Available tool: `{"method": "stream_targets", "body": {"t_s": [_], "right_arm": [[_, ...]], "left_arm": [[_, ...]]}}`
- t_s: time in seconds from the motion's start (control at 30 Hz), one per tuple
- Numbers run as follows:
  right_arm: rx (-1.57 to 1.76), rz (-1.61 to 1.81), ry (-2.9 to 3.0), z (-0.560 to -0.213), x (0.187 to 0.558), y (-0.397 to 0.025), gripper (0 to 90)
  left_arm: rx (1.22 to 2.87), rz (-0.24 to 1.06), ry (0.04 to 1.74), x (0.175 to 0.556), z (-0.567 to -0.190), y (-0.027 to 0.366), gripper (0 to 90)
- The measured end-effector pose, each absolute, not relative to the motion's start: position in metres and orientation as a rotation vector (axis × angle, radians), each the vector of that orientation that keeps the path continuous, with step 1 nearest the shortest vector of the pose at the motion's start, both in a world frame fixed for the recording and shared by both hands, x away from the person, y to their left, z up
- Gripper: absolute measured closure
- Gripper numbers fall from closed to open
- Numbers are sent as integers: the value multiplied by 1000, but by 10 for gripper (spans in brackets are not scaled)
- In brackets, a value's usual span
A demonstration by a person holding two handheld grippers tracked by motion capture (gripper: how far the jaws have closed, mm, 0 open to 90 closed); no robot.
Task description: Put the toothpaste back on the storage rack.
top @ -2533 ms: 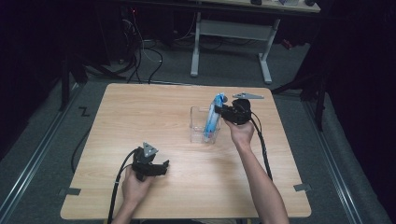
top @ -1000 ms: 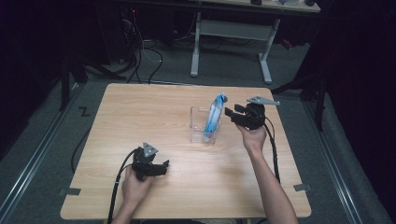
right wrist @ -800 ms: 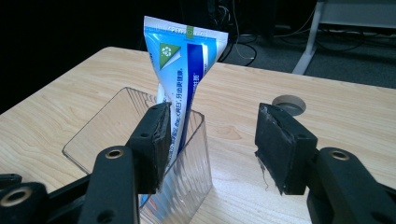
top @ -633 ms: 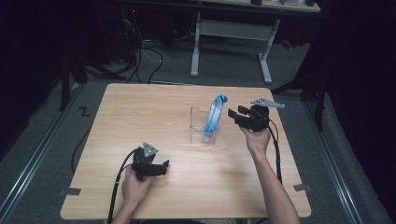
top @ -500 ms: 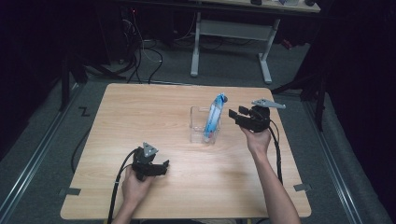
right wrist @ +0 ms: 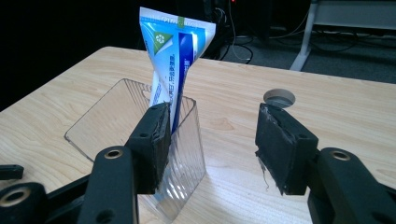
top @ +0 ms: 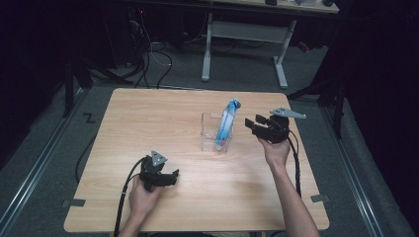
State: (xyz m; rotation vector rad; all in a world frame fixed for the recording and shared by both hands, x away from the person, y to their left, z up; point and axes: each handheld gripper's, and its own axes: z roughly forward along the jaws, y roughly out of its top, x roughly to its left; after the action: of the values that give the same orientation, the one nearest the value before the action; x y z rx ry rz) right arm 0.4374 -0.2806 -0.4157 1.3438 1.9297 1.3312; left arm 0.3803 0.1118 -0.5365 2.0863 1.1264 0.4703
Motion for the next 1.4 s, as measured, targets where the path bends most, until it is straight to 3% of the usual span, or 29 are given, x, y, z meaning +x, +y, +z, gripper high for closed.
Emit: {"method": "stream_targets", "body": {"t_s": [1.4], "right_arm": [[1358,1356,1921,-429,399,-302,460]], "left_arm": [[2089,471,1127,380,-536,112,161]]}}
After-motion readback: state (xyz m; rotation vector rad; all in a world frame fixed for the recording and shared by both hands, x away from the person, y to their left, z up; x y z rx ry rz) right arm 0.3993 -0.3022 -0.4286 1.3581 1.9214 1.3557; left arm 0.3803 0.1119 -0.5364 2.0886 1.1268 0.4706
